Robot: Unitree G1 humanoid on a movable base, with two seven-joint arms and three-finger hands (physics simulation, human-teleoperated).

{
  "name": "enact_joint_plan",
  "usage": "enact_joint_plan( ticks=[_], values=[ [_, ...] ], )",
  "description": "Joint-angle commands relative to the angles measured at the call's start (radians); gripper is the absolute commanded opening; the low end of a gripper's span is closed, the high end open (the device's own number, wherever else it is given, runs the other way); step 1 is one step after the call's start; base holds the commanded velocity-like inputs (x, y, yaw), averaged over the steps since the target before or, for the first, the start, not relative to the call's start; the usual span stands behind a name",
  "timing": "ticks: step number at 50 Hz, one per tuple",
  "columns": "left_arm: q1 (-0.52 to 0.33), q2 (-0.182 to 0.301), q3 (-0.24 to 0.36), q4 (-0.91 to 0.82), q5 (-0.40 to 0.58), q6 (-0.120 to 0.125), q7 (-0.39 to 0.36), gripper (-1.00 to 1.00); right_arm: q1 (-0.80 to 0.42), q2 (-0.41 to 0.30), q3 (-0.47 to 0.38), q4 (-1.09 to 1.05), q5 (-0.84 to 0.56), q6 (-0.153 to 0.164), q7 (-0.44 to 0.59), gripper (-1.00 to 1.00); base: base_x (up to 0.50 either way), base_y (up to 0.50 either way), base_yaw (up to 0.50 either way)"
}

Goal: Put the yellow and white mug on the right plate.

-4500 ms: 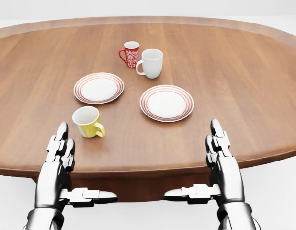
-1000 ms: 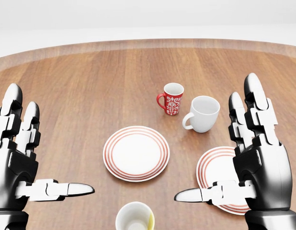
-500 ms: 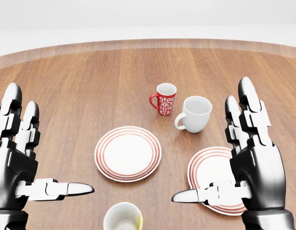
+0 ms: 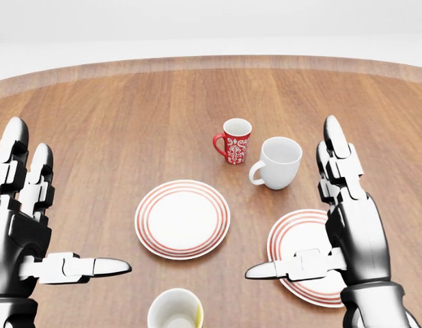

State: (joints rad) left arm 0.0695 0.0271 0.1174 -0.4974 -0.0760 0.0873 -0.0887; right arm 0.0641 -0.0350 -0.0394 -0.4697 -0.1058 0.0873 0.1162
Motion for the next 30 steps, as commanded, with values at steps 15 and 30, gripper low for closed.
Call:
enact_joint_plan(
  ticks=[15, 30],
  values=[
    [-0.019, 0.009, 0.018, 0.025, 0.002, 0.0, 0.0, 1.0, -0.035, -0.011, 0.025, 0.117, -0.179, 0.0, 0.022, 1.0, 0.0, 0.0, 0.0],
    [-0.02, 0.011, 0.024, 0.031, 0.001, 0.0, 0.0, 1.0, -0.009, -0.005, 0.054, 0.156, -0.257, 0.0, 0.038, 1.0, 0.0, 0.0, 0.0]
  ],
)
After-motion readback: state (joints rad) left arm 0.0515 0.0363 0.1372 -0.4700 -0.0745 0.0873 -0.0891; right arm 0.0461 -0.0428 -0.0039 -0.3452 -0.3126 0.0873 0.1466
